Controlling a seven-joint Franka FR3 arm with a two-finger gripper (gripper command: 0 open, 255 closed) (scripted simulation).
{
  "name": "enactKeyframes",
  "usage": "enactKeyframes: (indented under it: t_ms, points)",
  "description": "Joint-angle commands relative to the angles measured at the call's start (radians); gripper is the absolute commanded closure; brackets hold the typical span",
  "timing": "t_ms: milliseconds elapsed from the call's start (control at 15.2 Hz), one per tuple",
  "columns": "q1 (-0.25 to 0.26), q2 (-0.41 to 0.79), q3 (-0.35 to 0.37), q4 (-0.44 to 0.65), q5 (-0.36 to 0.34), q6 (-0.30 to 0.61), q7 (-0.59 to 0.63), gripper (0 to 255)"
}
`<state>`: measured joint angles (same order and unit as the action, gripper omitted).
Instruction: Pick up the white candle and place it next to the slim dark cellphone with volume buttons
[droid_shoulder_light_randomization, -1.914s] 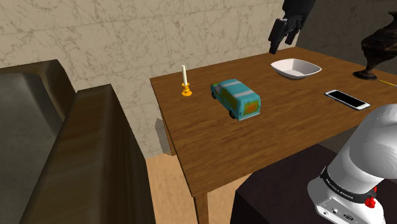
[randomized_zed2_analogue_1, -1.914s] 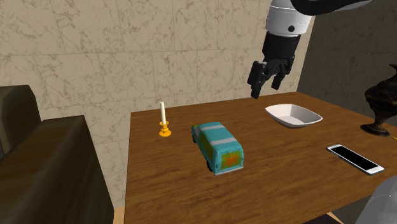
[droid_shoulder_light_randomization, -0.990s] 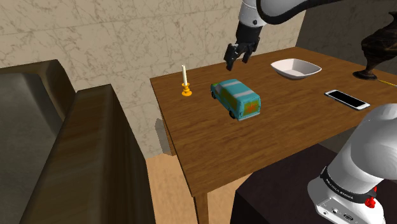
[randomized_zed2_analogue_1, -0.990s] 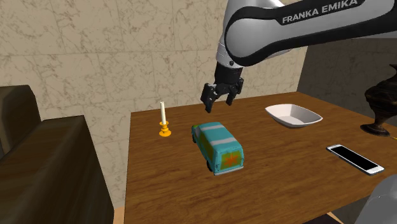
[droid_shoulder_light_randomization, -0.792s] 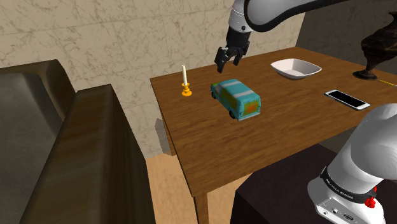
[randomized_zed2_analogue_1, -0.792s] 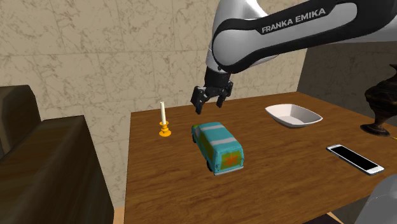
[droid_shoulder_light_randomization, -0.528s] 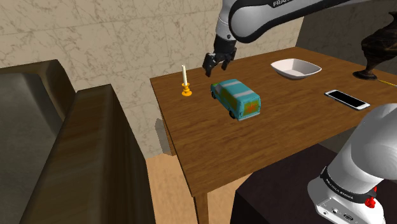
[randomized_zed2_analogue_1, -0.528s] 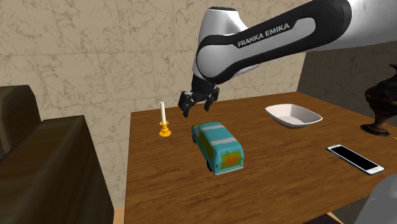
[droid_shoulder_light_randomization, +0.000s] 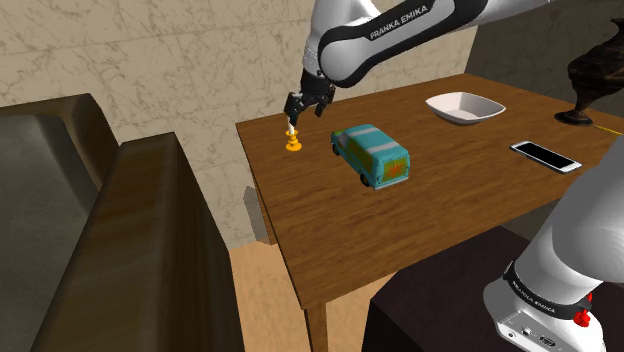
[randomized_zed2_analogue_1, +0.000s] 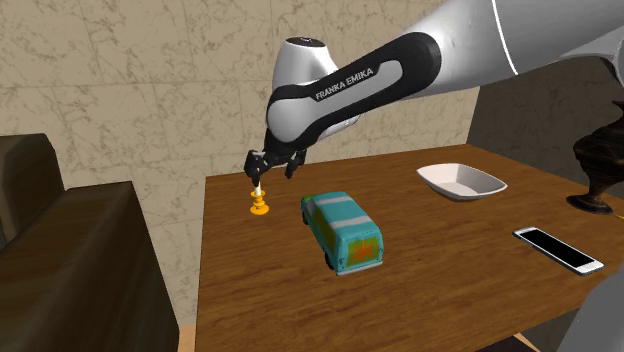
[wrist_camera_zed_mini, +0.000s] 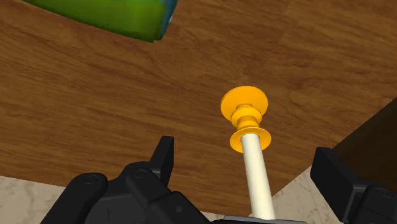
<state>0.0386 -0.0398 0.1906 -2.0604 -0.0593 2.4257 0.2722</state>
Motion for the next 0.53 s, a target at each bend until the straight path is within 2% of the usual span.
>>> enactKeyframes:
  t_ms: [0,462]
  points:
    - [0.005,0.073,0.008,0.052,-0.018,0.038,0.022,0]
    - [0.011,0.161,0.005,0.078,-0.050,0.103,0.046,0]
